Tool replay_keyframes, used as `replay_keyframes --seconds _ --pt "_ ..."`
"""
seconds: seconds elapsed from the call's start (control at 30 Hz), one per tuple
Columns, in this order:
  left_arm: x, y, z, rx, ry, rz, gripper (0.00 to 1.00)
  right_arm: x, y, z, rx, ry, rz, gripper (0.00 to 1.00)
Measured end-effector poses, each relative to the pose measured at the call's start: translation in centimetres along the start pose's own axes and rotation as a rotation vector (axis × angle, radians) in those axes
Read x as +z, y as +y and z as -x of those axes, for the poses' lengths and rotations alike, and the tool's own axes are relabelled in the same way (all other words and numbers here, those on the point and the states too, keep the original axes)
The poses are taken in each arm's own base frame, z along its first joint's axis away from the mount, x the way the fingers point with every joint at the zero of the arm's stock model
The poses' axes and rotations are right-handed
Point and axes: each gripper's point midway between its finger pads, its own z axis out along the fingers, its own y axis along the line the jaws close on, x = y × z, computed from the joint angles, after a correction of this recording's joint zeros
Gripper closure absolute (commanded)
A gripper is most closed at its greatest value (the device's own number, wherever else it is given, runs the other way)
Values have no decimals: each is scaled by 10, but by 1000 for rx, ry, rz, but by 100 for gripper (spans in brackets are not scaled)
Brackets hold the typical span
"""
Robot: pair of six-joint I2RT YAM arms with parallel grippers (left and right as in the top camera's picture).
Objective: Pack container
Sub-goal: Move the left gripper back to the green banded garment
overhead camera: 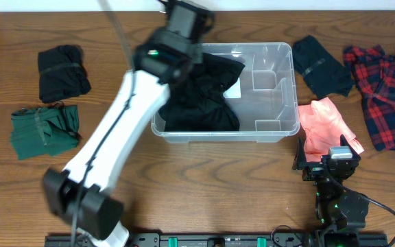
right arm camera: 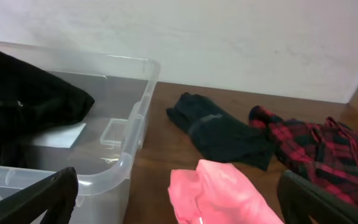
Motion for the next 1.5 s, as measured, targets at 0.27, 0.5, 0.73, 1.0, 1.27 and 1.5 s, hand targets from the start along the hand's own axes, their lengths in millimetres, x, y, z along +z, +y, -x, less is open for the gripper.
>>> replay_keyframes --seconds 0.27,0.5,0.73,1.0,1.27,1.5 --pt "-2 116 -25 -152 170 218 85 0 0 0 0 0 0 1" --pt "-4 181 -40 -283 240 342 44 0 0 0 0 0 0 1" --pt "-1 209 -31 -340 197 375 24 0 0 0 0 0 0 1" --pt "6 246 1 -347 69 400 2 0 0 0 0 0 0 1" --pt "62 252 3 -222 75 401 2 0 0 0 0 0 0 1" --pt "144 280 -41 -128 204 433 2 0 0 0 0 0 0 1"
